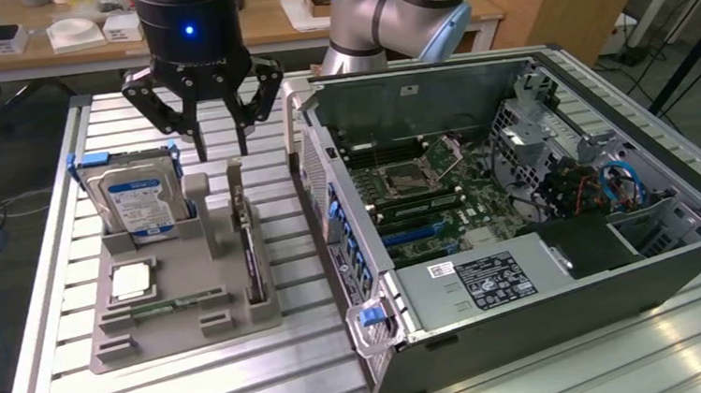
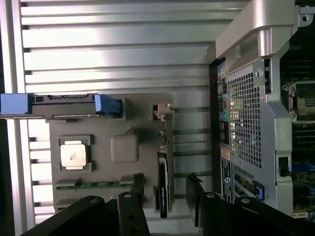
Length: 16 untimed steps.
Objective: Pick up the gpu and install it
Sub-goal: 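Pick up the gpu and move the gpu toward the slot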
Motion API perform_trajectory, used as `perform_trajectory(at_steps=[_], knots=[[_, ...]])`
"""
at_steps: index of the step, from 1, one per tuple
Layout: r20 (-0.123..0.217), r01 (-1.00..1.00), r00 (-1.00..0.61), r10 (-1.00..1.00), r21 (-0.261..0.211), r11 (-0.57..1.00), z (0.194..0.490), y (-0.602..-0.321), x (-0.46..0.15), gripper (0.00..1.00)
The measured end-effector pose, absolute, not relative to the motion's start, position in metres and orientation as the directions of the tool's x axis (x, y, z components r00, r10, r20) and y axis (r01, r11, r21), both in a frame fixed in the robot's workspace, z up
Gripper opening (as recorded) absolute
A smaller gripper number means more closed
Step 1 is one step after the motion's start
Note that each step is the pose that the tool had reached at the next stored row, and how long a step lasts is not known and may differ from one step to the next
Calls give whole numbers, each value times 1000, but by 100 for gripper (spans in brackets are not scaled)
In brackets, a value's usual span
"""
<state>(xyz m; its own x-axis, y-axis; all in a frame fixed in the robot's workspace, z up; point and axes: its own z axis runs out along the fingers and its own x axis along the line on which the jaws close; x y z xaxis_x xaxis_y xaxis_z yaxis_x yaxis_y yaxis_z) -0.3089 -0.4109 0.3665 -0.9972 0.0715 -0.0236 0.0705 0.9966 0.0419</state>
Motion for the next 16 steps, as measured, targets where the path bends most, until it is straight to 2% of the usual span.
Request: perform_trajectory(at_steps=[16], knots=[[-25, 71, -997, 72, 39, 997, 360, -411, -309, 47]])
